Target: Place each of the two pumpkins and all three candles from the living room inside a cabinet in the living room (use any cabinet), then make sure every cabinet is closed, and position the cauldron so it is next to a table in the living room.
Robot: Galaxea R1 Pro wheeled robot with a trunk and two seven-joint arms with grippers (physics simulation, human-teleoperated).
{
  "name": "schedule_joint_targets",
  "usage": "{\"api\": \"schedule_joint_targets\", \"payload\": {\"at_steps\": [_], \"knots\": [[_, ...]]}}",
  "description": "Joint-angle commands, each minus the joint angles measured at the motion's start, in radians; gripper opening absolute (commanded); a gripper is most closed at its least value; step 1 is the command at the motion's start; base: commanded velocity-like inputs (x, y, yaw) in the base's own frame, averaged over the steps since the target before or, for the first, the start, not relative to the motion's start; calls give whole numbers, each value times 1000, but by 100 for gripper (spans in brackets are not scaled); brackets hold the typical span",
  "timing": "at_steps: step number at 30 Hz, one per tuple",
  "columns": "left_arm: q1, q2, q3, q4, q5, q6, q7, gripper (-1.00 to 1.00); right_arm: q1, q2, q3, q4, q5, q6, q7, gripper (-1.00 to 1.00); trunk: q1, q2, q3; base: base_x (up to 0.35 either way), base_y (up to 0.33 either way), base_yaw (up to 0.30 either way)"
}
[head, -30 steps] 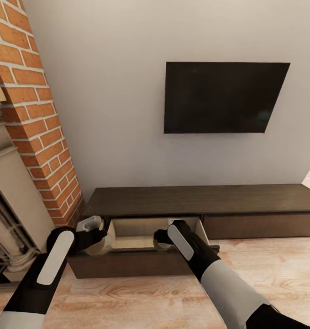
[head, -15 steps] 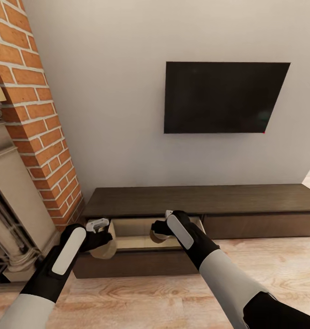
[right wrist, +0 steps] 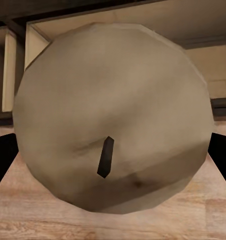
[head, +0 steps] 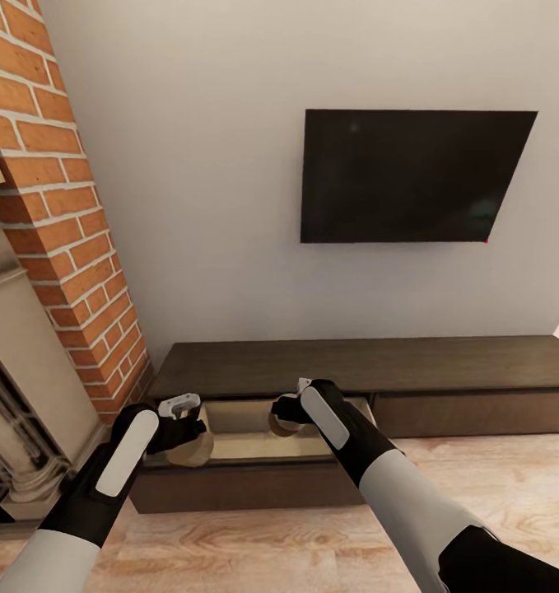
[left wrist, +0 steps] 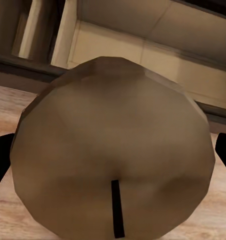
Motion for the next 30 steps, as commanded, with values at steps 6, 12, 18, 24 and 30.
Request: {"api": "schedule_joint_targets", "payload": {"at_steps": [6, 12, 18, 24, 30], "knots": [[-1, 0, -6, 1, 11, -1, 11, -100, -1, 0, 1, -1, -9, 0, -10, -100, 0, -1, -1, 116, 47, 0], [-1, 0, -6, 0, 12, -1, 11, -100, -1, 0, 1, 0, -10, 2, -10, -100, 0, -1, -1, 107, 45, 0], [-1, -4, -6, -1, 12, -3, 11, -100, -1, 0, 2, 5, -18, 6, -12, -100, 0, -1, -1, 8, 3, 0], [-1, -20, -6, -1, 10, -5, 11, -100, -1, 0, 8, 13, -45, 4, -13, -100, 0, -1, -1, 0, 0, 0], [-1, -23, -5, -1, 10, -35, 11, -100, -1, 0, 16, 16, -48, 3, -13, -100, 0, -1, -1, 0, 0, 0]]}}
